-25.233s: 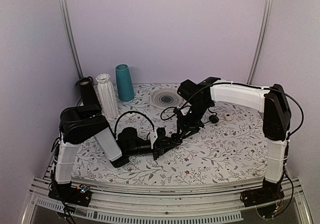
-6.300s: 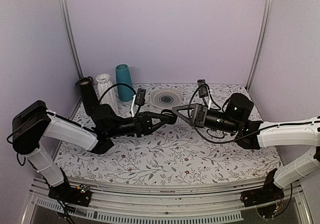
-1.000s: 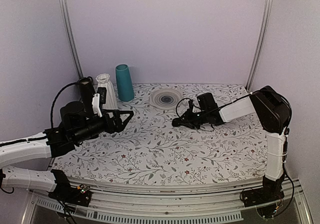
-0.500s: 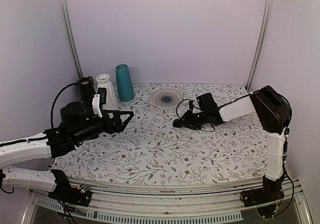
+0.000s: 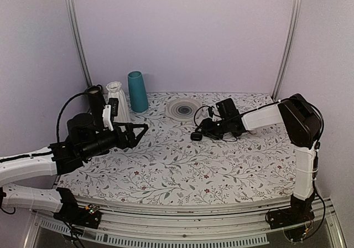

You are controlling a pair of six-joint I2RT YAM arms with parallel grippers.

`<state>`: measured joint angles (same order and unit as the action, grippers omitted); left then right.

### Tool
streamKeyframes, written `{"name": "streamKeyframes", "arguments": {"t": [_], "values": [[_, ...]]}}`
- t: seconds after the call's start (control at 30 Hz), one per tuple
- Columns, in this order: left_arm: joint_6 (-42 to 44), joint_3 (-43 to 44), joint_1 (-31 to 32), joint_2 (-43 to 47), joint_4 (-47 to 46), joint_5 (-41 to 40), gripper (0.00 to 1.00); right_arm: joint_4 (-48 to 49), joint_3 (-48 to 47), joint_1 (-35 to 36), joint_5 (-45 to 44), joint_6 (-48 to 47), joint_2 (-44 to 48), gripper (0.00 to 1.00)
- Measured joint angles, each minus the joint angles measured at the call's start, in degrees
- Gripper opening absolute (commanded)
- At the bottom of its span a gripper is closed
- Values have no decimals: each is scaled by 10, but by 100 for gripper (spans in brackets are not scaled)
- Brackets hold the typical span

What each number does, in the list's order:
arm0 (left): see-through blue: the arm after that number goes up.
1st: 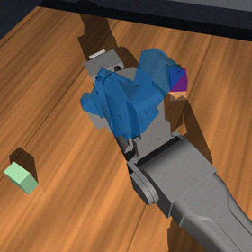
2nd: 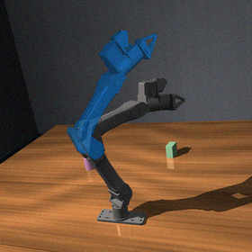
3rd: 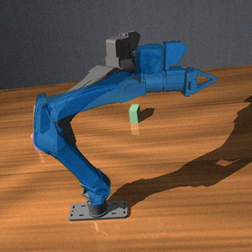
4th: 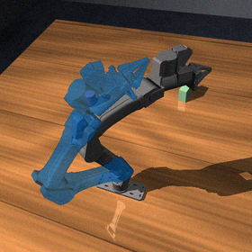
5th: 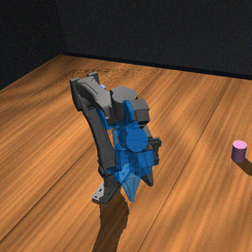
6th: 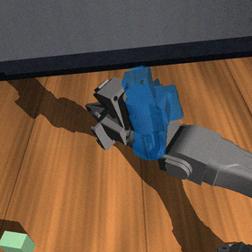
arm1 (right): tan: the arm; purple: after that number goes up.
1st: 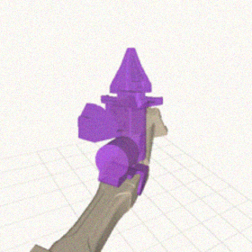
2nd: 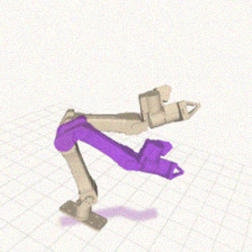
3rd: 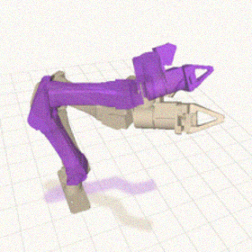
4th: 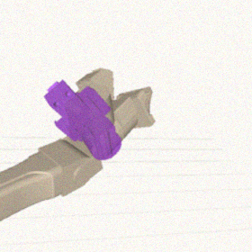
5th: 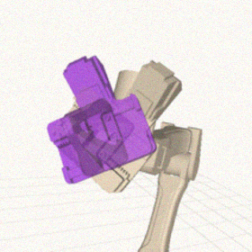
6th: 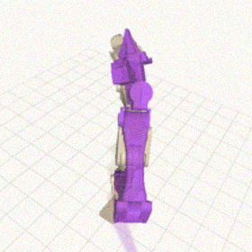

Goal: Insert the wireless bluetooth earbuds into the charging case
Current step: Place the charging case with the earbuds at the center of the board, then reset both arms

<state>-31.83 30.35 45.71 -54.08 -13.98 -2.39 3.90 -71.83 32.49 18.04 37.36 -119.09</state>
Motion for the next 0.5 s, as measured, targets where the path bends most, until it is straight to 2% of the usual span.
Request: {"name": "streamKeyframes", "arguments": {"t": [0.13, 0.3, 0.37, 0.5], "values": [[0, 0, 0, 0, 0, 0, 96, -5, -11, 0, -4, -9, 1, 57], [0, -2, 0, -3, -3, 1, 96, -10, -1, 1, -22, -16, 18, 74], [1, -2, 0, -9, -3, 2, 96, -9, 19, 2, -34, -21, 46, 85], [3, -2, 0, -20, -3, 2, 96, -7, 57, 2, -62, -32, 115, 95]]}}
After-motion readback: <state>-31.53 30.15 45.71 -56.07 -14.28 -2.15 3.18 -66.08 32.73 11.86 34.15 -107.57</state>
